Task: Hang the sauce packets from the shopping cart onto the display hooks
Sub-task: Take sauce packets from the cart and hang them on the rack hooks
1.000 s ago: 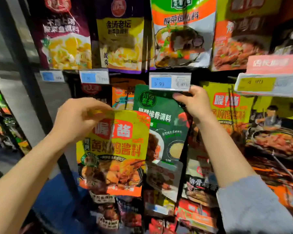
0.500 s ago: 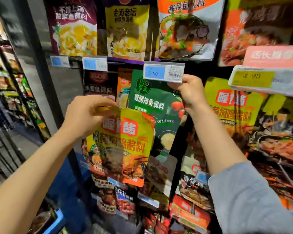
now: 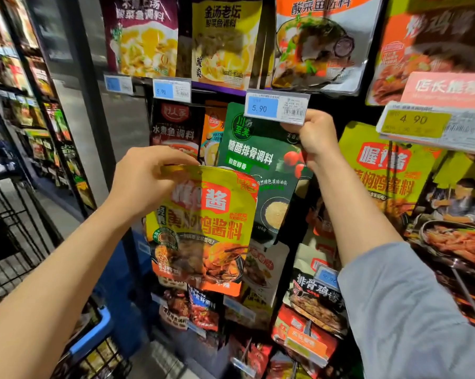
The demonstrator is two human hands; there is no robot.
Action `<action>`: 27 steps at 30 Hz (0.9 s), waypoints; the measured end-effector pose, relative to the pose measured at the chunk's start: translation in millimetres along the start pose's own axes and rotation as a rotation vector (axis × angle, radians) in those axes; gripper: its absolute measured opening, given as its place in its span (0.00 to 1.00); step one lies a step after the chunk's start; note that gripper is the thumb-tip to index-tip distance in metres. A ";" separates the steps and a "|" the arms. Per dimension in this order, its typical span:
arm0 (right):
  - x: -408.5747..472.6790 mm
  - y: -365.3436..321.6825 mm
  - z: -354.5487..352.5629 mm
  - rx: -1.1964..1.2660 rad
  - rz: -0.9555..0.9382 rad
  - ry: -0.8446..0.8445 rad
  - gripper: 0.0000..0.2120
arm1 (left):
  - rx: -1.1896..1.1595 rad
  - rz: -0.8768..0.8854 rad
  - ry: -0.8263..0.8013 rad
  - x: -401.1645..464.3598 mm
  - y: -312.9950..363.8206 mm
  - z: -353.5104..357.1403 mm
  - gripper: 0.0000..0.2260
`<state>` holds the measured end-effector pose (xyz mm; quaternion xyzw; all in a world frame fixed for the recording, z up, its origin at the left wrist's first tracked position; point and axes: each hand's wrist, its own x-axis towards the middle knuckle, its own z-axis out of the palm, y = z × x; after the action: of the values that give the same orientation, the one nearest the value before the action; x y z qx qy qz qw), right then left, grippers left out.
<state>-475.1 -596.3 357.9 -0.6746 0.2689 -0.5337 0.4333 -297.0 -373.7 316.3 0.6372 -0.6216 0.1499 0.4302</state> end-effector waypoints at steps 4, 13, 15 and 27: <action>5.9 8.2 -6.1 0.009 0.180 0.035 0.11 | -0.002 -0.011 -0.015 -2.3 1.0 -0.5 0.09; 10.9 19.9 -20.9 -0.369 -0.050 0.117 0.10 | 0.026 0.014 -0.007 -5.5 -2.8 -0.3 0.10; 2.7 23.2 -22.7 -0.332 -0.032 0.127 0.16 | 0.026 0.016 -0.011 -5.3 -3.4 -0.2 0.10; 18.6 52.6 -19.0 -0.207 0.137 0.404 0.13 | 0.033 0.030 -0.044 -3.0 -4.8 6.8 0.13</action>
<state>-482.6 -642.6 322.2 -0.5751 0.4486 -0.5968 0.3344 -295.6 -377.4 308.4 0.6379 -0.6379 0.1525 0.4035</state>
